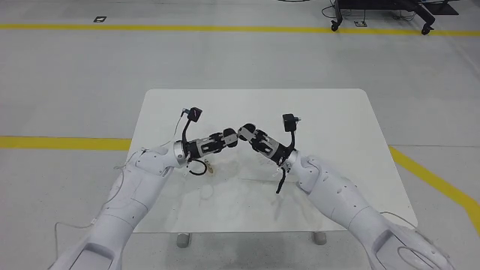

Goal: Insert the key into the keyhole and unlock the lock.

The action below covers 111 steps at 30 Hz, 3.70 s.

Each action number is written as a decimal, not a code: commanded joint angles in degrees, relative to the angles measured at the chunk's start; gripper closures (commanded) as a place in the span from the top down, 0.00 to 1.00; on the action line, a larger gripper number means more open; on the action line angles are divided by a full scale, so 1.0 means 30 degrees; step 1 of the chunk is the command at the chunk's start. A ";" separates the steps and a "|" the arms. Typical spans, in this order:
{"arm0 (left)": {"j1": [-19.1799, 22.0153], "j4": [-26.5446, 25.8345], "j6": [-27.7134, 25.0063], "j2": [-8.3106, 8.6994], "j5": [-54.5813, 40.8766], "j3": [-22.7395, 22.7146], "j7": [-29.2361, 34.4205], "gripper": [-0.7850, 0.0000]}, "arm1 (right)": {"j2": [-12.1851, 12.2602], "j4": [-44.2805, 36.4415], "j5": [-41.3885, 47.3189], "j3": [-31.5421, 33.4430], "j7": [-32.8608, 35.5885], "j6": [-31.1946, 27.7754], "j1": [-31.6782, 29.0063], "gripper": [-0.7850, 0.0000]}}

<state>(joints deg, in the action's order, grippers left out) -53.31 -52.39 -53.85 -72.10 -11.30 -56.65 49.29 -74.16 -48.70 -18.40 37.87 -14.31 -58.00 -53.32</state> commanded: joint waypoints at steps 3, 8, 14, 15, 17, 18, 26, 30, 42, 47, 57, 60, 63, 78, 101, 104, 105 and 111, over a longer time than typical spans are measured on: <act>0.0021 -0.0015 -0.0011 0.0021 0.0033 0.0095 -0.0039 0.08 | 0.0026 0.0013 0.0043 -0.0079 -0.0103 0.0000 0.0040 0.00; 0.0078 -0.0006 -0.0031 0.0055 0.0056 0.0213 -0.0010 0.13 | 0.0052 0.0061 0.0140 -0.0203 -0.0167 0.0000 0.0096 0.00; 0.0157 0.0057 0.0020 0.0080 0.0150 0.0349 -0.0058 0.00 | 0.0081 0.0099 0.0191 -0.0299 -0.0265 0.0000 0.0158 0.00; 0.0169 0.0072 0.0021 0.0085 0.0168 0.0367 -0.0078 0.00 | 0.0087 0.0104 0.0195 -0.0315 -0.0280 0.0000 0.0168 0.00; 0.0201 0.0106 0.0044 0.0096 0.0250 0.0397 -0.0137 0.00 | 0.0100 0.0112 0.0206 -0.0346 -0.0306 0.0000 0.0184 0.00; 0.0228 0.0158 0.0075 0.0105 0.0348 0.0402 -0.0190 0.00 | 0.0107 0.0117 0.0217 -0.0357 -0.0329 0.0000 0.0192 0.00; 0.0312 0.0388 0.0459 0.0128 0.0448 0.0346 -0.0974 0.00 | 0.0138 0.0159 0.0219 -0.0502 -0.0453 0.0000 0.0249 0.00; 0.0260 0.0366 0.0575 0.0143 -0.0031 0.0295 -0.1068 0.00 | 0.0159 0.0128 0.0228 -0.0628 -0.0338 0.0000 0.0282 0.00; 0.0255 0.0494 0.0690 0.0248 -0.1137 0.0131 -0.0673 0.00 | 0.0173 0.0183 0.0612 -0.1073 0.0403 0.0000 0.0445 0.00; 0.0253 0.0495 0.0721 0.0273 -0.1249 0.0114 -0.0644 0.00 | 0.0184 0.0157 0.0802 -0.1251 0.0810 0.0000 0.0470 0.00; 0.0302 0.0530 0.0912 0.0265 -0.1237 0.0273 -0.0532 0.11 | 0.0203 0.0128 0.1404 -0.1501 0.1799 0.0000 0.0599 0.00; 0.0279 0.0526 0.1004 0.0240 -0.1565 0.0330 -0.0467 1.00 | 0.0249 0.0064 0.1489 -0.1458 0.1920 0.0000 0.0611 0.00; 0.0330 0.0679 0.1021 0.0252 -0.1718 0.0278 -0.0448 1.00 | 0.0332 -0.0069 0.1509 -0.1350 0.1939 0.0000 0.0595 0.00; 0.0264 -0.1007 0.1301 0.1037 0.0503 -0.1716 -0.1315 1.00 | 0.1727 -0.0804 -0.0019 0.1084 -0.0502 0.0000 -0.0132 0.00; -0.4568 -1.1287 0.6865 0.2791 1.4873 -0.5447 -0.4502 1.00 | 0.1727 -0.0804 -0.0019 0.1084 -0.0502 0.0000 -0.0132 0.00; -0.4719 -1.2186 0.7478 0.2859 1.6765 -0.5140 -0.3842 1.00 | 0.1727 -0.0804 -0.0019 0.1084 -0.0502 0.0000 -0.0132 0.00; -0.4784 -1.2675 0.7795 0.2895 1.7362 -0.5020 -0.3305 1.00 | 0.1727 -0.0804 -0.0019 0.1084 -0.0502 0.0000 -0.0132 0.00; -0.4444 -1.5623 1.0991 0.3256 1.8940 -0.5008 0.4349 1.00 | 0.1727 -0.0804 -0.0019 0.1084 -0.0502 0.0000 -0.0132 0.00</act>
<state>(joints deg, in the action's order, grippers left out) -66.99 -97.69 -24.16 -62.47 45.49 -71.63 55.64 -68.98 -51.11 -18.46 41.12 -15.82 -58.00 -53.72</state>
